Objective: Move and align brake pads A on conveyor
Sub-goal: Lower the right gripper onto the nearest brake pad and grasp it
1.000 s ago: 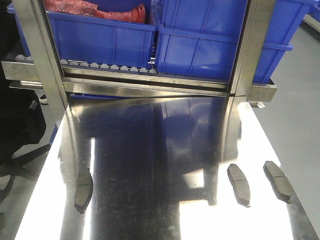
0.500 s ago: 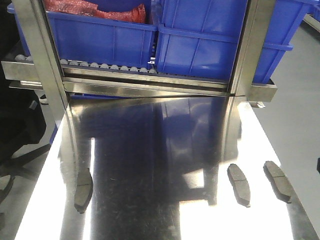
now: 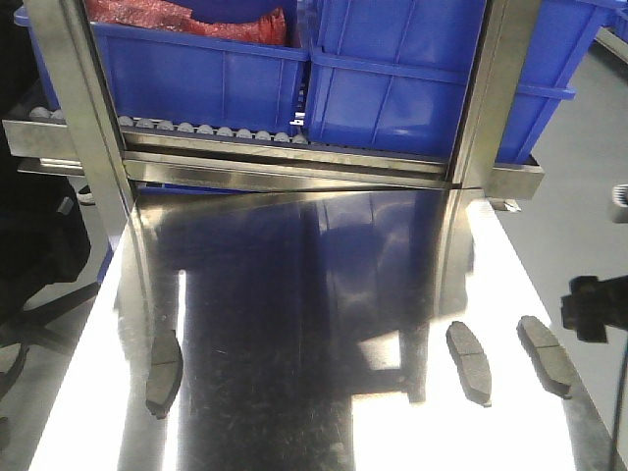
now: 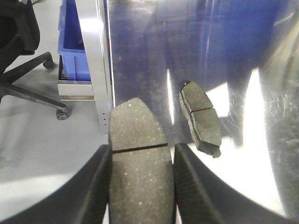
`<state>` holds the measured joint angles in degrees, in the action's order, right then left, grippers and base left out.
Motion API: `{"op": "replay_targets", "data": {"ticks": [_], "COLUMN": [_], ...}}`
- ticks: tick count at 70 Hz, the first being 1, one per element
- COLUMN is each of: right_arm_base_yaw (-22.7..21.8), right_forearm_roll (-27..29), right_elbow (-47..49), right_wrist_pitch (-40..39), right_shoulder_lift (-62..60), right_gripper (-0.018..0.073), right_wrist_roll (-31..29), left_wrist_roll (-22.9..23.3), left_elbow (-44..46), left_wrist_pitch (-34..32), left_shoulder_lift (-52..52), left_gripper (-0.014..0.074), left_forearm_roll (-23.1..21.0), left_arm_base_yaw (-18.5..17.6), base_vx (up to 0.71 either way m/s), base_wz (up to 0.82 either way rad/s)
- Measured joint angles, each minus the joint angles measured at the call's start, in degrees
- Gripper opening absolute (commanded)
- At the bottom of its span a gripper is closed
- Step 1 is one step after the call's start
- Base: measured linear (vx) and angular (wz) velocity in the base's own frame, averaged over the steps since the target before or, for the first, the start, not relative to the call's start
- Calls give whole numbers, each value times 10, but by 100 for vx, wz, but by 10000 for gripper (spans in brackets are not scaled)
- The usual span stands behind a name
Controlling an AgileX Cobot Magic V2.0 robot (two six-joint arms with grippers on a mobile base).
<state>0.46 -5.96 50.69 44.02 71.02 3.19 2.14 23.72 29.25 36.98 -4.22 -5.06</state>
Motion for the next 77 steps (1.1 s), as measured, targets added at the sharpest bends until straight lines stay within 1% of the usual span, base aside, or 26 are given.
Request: {"op": "replay_targets", "data": {"ticks": [15, 34, 45, 68, 77], "right_arm_base_yaw": [0, 0, 0, 0, 0], "right_forearm_roll": [-1, -1, -1, -1, -1], "right_elbow": [46, 51, 51, 53, 53], "right_wrist_pitch": [-1, -35, -60, -87, -94], "right_shoulder_lift": [137, 249, 275, 303, 304], "right_gripper": [653, 587, 550, 540, 512], "right_wrist_roll": [-2, -3, -7, -7, -7], "left_wrist_roll": [0, 0, 0, 0, 0], "left_elbow": [0, 0, 0, 0, 0], "left_wrist_pitch": [0, 0, 0, 0, 0], "left_shoulder_lift": [0, 0, 0, 0, 0], "left_gripper": [101, 101, 101, 101, 101], "left_forearm_roll": [0, 0, 0, 0, 0], "left_arm_base_yaw": [0, 0, 0, 0, 0], "base_vx": [0, 0, 0, 0, 0], "base_wz": [0, 0, 0, 0, 0]}}
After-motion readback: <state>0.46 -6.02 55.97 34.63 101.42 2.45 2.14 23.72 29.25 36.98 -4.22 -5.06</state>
